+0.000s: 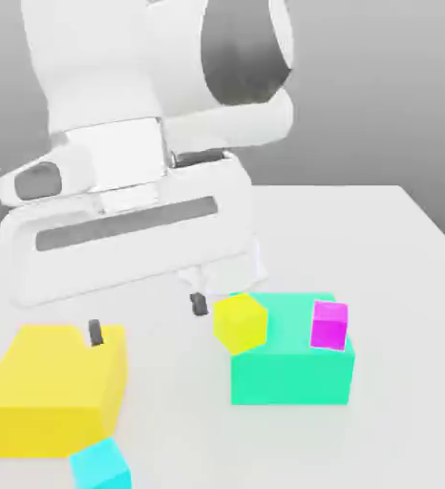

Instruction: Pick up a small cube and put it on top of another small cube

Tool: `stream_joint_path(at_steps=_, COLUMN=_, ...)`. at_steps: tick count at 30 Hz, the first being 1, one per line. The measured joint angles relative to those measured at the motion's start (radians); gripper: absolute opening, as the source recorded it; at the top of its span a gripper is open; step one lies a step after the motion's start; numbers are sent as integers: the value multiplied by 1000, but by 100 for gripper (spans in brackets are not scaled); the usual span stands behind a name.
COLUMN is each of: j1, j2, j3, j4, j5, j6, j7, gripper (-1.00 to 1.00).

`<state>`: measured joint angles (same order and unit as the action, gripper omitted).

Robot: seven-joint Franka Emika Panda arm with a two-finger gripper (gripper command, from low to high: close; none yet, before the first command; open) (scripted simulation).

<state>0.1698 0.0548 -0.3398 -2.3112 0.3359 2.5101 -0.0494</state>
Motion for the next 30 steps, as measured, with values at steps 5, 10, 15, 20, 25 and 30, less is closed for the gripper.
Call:
stream_joint_path(at_steps=5, j1=-34, j2=157, j3=-3, j4=-8, j5=-9, j6=61, j7=-124, gripper=0)
stream_joint_path(at_steps=10, j1=-63, j2=301, j3=-13, j4=-13, j5=-57, j6=141, j7=-205, gripper=0)
stream_joint_path(at_steps=15, j1=-125, j2=439, j3=61, j4=16, j5=14, j6=243, j7=-269, gripper=-100)
stream_joint_path(at_steps=20, j1=-134, j2=453, j3=71, j4=19, j5=21, j6=252, j7=-274, gripper=-100)
stream_joint_path(at_steps=25, j1=-80, j2=314, j3=-1, j4=-14, j5=-70, j6=149, j7=-207, gripper=-100)
stream_joint_path(at_steps=30, j1=-47, j2=172, j3=18, j4=-94, j5=-44, j6=54, j7=-155, gripper=-100)
